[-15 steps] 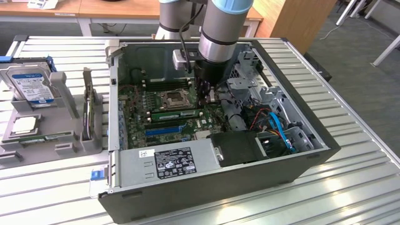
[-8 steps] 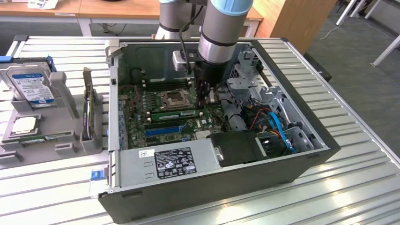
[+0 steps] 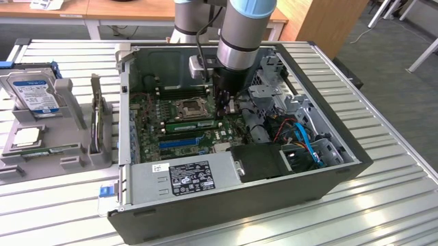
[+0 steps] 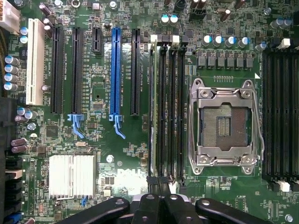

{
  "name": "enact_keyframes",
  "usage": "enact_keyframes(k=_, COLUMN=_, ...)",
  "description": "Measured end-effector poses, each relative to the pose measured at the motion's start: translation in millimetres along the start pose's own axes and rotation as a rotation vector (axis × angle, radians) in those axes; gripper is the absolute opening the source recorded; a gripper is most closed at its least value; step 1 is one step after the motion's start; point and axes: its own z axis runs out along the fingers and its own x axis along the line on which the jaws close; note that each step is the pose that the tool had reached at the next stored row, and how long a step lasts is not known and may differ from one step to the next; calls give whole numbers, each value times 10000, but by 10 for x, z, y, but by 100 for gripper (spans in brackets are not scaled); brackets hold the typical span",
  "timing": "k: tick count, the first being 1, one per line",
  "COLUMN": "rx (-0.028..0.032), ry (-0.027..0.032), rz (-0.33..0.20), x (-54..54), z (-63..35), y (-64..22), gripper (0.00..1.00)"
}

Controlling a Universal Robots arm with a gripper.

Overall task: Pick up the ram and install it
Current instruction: 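Press down the ram until it locks into place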

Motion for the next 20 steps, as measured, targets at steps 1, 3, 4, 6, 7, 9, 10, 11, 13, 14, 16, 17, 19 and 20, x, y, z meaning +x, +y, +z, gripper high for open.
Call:
enact_keyframes(k=1, rx=0, ry=0, rz=0, x=0, z=4, y=0, gripper=10)
enact_keyframes(k=3, rx=1, ry=1, rz=0, x=0, z=11, y=-1, gripper=10)
enact_keyframes(k=4, rx=2, ry=0, rz=-1, x=0, z=13, y=-1, gripper=10)
enact_keyframes(k=6, rx=2, ry=-5, rz=-1, x=0, z=14, y=-1, gripper=10)
enact_keyframes(k=7, rx=2, ry=-6, rz=-1, x=0, z=14, y=-1, gripper=10)
enact_keyframes(k=9, rx=3, ry=-8, rz=-1, x=0, z=15, y=-1, gripper=10)
enact_keyframes(k=10, rx=3, ry=-9, rz=-1, x=0, z=17, y=-1, gripper=10)
enact_keyframes(k=11, rx=4, ry=-11, rz=-1, x=0, z=21, y=-1, gripper=10)
enact_keyframes(k=13, rx=3, ry=-7, rz=-1, x=0, z=28, y=-1, gripper=10)
enact_keyframes(k=14, rx=4, ry=-6, rz=-2, x=1, z=31, y=-2, gripper=10)
enact_keyframes(k=16, rx=3, ry=-4, rz=-1, x=1, z=33, y=-2, gripper=10)
enact_keyframes(k=17, rx=4, ry=-4, rz=-2, x=1, z=34, y=-2, gripper=10)
enact_keyframes(k=19, rx=4, ry=-8, rz=-2, x=1, z=35, y=-2, gripper=10)
enact_keyframes(k=20, rx=5, ry=-8, rz=-2, x=1, z=35, y=-2, gripper=10)
